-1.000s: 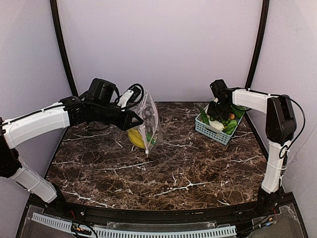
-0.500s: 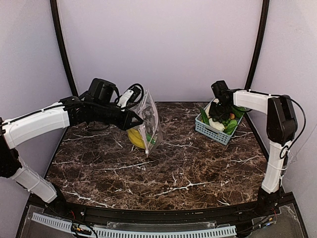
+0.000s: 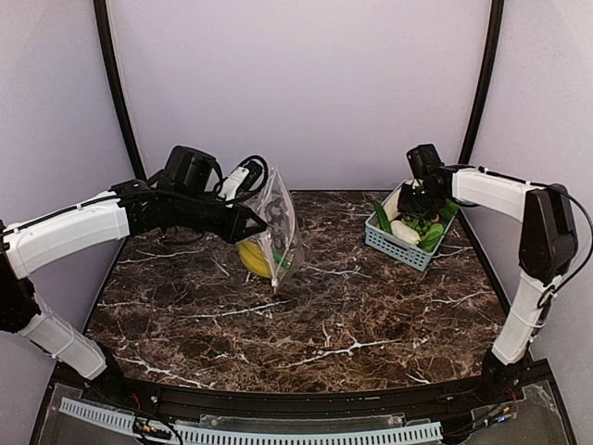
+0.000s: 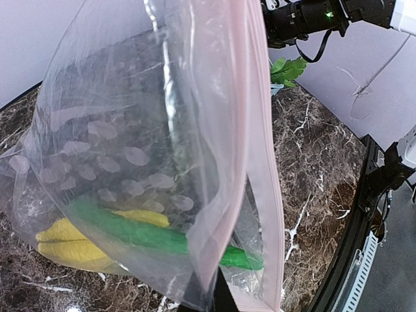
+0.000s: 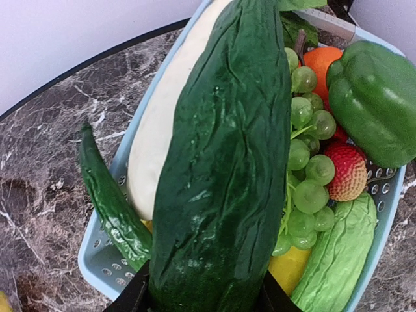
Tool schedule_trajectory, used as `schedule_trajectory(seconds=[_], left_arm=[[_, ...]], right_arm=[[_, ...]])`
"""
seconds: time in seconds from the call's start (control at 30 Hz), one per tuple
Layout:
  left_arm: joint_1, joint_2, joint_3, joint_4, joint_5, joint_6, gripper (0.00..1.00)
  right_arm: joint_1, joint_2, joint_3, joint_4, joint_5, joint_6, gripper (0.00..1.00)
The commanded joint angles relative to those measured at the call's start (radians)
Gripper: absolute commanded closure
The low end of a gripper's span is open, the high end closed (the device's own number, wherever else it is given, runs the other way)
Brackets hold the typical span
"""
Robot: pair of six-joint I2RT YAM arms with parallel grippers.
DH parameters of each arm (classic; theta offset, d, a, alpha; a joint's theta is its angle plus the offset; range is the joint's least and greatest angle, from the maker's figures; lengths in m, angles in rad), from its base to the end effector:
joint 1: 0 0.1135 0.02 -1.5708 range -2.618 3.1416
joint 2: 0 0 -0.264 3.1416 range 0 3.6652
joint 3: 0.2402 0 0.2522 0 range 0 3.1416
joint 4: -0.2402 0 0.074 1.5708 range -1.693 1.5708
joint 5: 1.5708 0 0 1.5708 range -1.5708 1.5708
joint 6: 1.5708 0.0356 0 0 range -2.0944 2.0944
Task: Place the food in the zip-top bag and seal the zipper
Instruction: Pick up the fake vegetable from the bin.
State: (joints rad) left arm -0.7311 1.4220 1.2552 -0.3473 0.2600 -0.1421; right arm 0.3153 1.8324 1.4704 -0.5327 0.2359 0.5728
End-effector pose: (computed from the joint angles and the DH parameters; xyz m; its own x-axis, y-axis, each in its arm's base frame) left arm 0.2372 -0.2250 0.3398 -0.4774 0.2443 -0.8441 0.7519 0.6107 -0.2485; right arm 0.3891 0.1182 0.2532 -0.7113 0.3223 -0.6247 0.2654 0.9460 0.1859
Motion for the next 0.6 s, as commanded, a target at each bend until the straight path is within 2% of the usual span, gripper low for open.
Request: schedule_trajectory(seconds=[0.0,0.33,0.57], left_arm=[[0.001,-0.035,-0.010,-0.001,-0.018,0.011,0.99],[0.002,-0.024,-0.010,0.005,0.017,-0.002,0.99],[0.002,-0.027,-0.012,0.008,0.018,-0.005,0.99]], right_arm=[[-0.004,-0.113,-0.068,0.077,-0.036,-0.070,0.70],[0.016,-0.362,-0.207,0.074,-0.145,-0.138,0.73],[0.104,-0.488,-0.251,0.011,-0.244,-0.170,0.73]])
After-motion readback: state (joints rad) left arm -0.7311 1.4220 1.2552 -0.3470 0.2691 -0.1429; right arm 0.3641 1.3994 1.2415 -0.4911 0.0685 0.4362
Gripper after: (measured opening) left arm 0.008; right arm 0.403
